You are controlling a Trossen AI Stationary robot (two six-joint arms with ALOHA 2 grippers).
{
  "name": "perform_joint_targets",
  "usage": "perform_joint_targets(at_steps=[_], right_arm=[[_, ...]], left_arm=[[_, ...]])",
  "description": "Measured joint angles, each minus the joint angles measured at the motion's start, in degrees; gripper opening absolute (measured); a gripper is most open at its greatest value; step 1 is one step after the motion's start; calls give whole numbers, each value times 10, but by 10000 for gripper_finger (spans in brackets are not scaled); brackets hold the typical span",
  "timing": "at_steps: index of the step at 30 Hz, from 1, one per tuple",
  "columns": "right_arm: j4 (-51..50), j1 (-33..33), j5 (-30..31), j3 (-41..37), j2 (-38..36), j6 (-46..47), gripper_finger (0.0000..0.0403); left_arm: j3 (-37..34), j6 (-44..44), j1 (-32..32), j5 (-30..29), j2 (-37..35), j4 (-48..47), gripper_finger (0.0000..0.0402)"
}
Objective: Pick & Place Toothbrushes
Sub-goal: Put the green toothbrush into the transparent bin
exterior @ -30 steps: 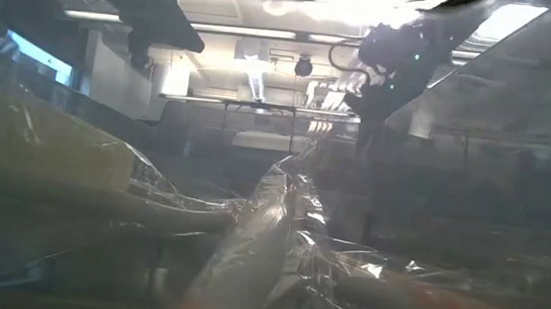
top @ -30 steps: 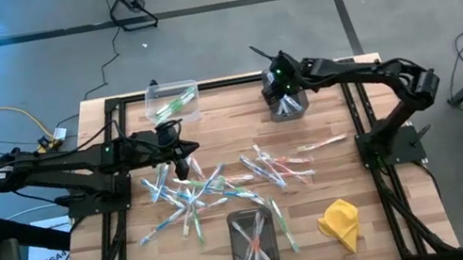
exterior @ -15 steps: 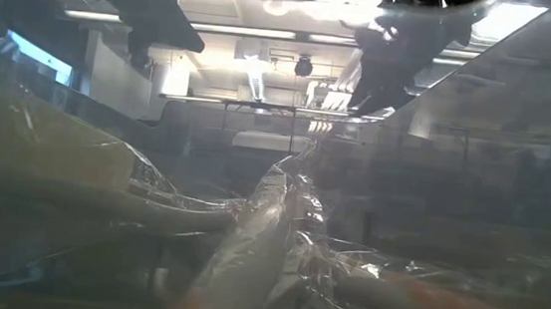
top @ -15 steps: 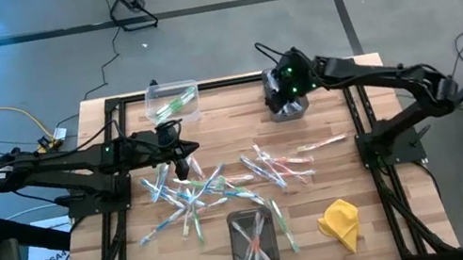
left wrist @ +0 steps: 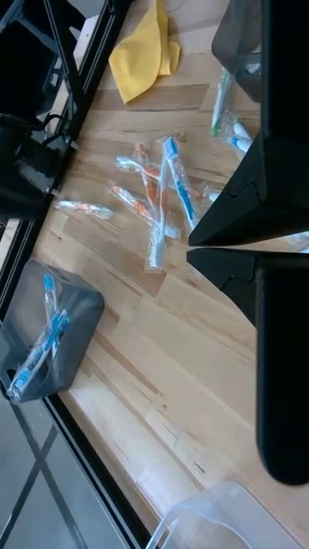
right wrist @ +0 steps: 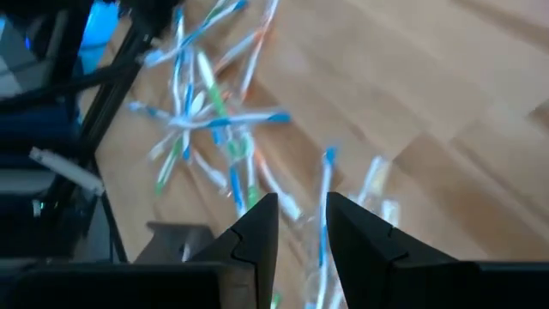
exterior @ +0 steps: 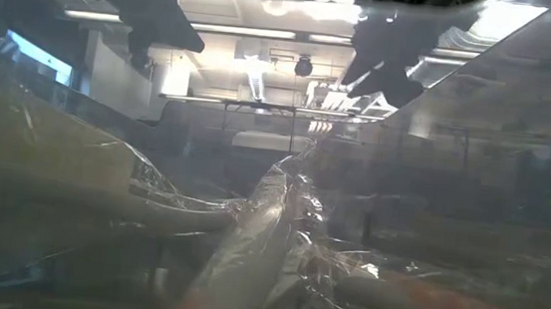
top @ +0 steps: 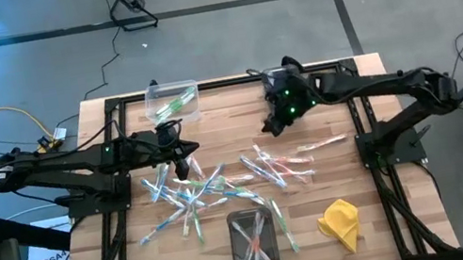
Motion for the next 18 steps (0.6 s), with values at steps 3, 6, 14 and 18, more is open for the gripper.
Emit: perform_joint_targets(at_steps=[3,6,14,18], right_arm=[[0,30,4,0,0,1,93],[1,63,18,0,0,20,93],[1,155,68,0,0,106,93],[1,210,94,0,0,151,93]], left_arm=[[0,0,0,0,0,0,12],[0,0,0,0,0,0,12],[0,0,0,0,0,0,12],[0,0,0,0,0,0,12]])
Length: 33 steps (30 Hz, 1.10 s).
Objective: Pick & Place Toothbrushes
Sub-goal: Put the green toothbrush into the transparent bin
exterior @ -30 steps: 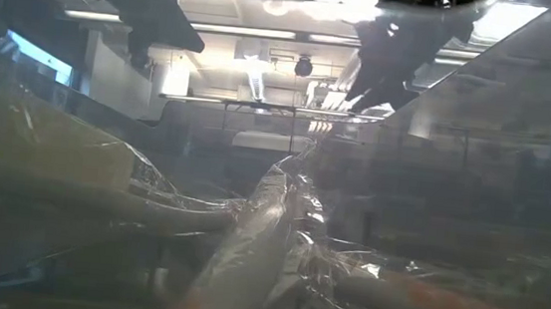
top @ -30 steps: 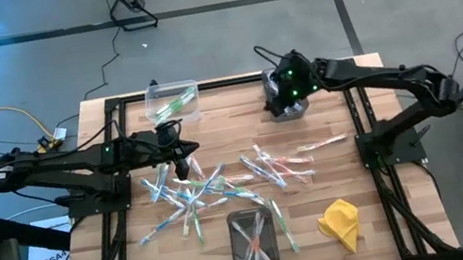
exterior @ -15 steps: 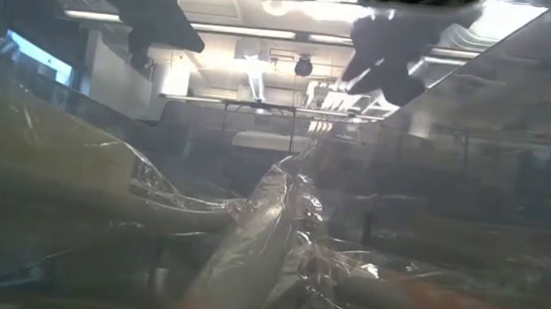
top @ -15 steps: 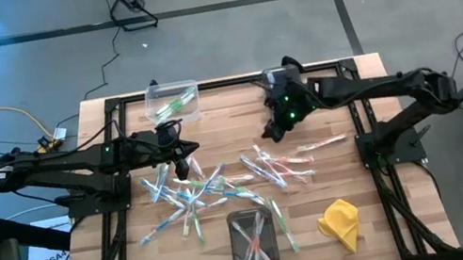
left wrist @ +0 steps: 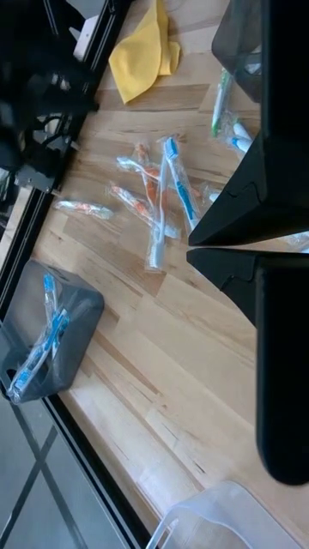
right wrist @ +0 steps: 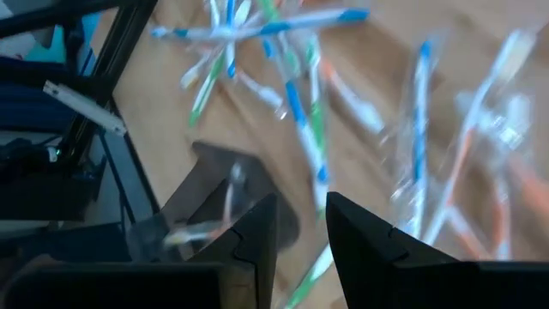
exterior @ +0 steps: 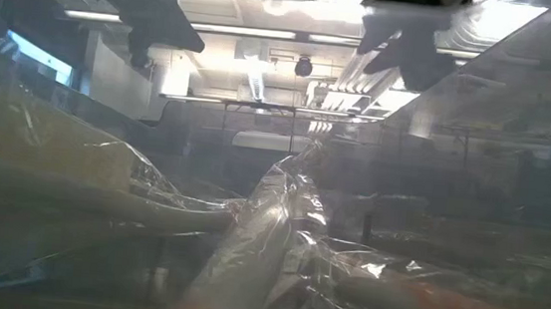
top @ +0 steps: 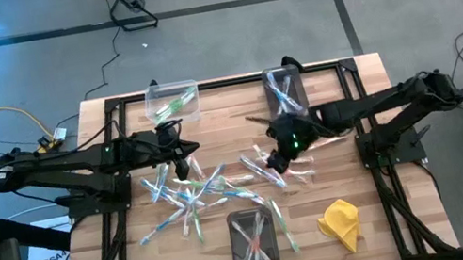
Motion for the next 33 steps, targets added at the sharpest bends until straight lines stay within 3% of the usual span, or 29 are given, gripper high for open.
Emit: perform_joint_targets(at_steps=[15,23,33], right_arm=[[4,205,218,0,4,250,93],[71,264,314,-1,27,284,91],[122,282,340,-1,47,286,7]], left_arm=[[0,0,0,0,0,-2,12],[0,0,0,0,0,-2,12],[0,0,0,3,0,-14,12]])
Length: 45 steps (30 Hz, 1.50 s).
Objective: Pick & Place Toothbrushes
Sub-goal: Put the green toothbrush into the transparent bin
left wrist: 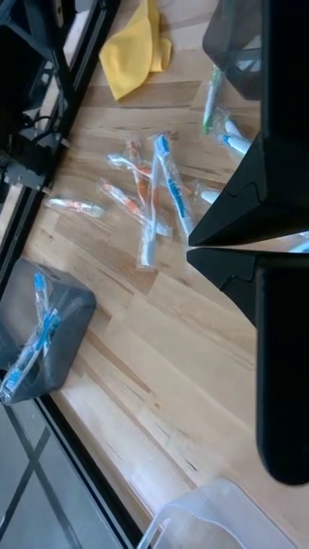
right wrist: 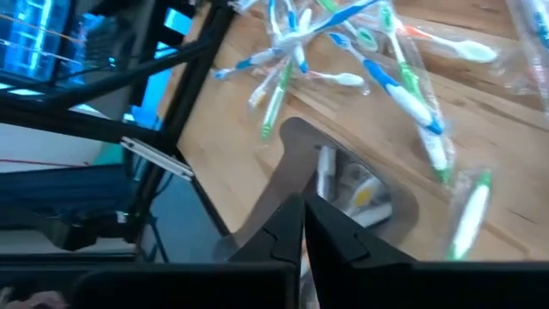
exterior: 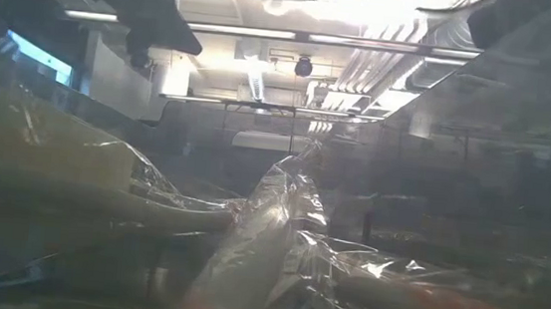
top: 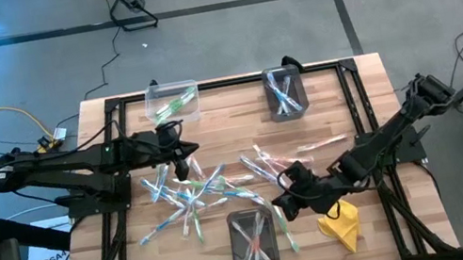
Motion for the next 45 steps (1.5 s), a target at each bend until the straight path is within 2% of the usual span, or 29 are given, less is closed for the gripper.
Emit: perform_joint_targets(at_steps=[4,8,15,22,26,36,45], right_arm=[[-16,7,0,22,0,-8,3],[-74,10,-6,57,9,-3,3],[-169,11,-71,115,56,37,3],[-180,12,-151,117,121,102,3],[-174,15,-177,117,155,134,3],[-151,27,-161,117,220,189,3],[-157,25,-132,117,255,194,3]], left_arm=[[0,0,0,0,0,-18,12],[0,0,0,0,0,-38,12],[0,0,0,0,0,-48,12],[0,0,0,0,0,-48,12],[0,0,0,0,0,-48,12],[0,0,0,0,0,-48,12],[0,0,0,0,0,-49,12]])
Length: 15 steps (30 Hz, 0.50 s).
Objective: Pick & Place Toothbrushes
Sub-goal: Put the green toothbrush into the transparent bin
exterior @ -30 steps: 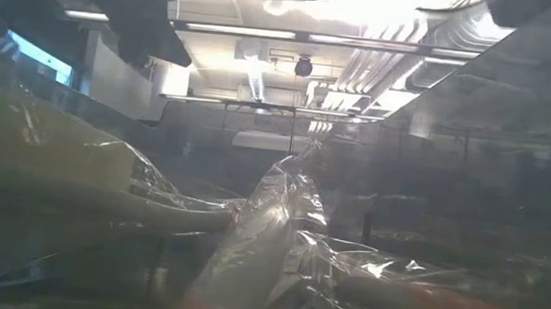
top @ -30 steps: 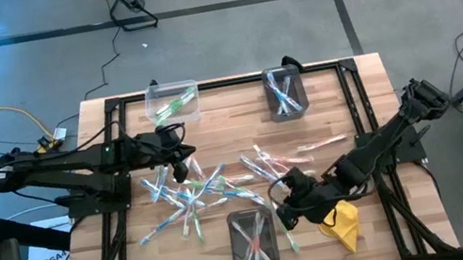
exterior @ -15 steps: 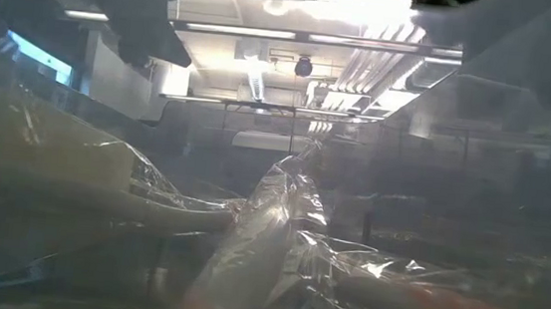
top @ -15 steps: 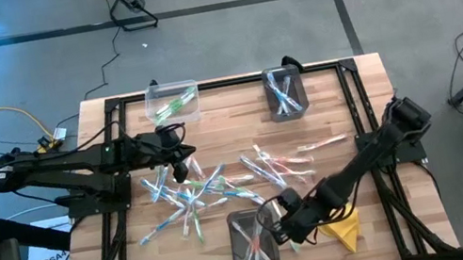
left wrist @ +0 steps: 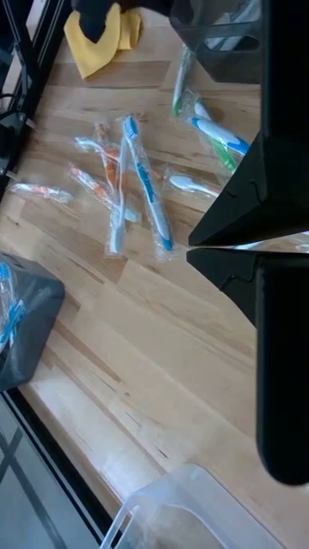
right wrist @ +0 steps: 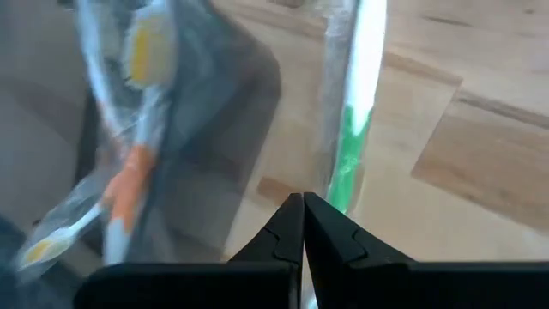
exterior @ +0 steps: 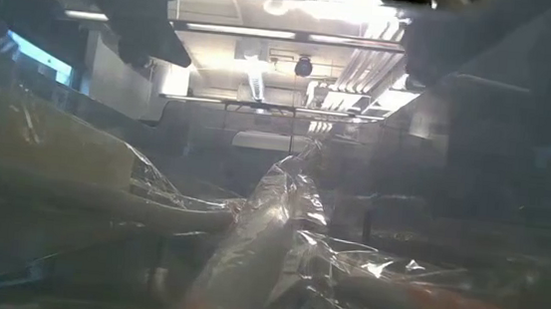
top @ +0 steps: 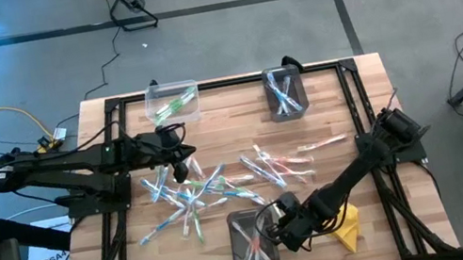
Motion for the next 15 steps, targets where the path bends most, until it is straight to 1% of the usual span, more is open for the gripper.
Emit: perform_joint_targets(at_steps=[5,12,15], right_arm=[[-3,0,0,0,18,14,3],[-1,0,0,0,22,20,3],[-11,0,13,0,22,29,3]], left_arm=[[0,0,0,0,0,0,12],[0,0,0,0,0,0,12],[0,0,0,0,0,0,12]])
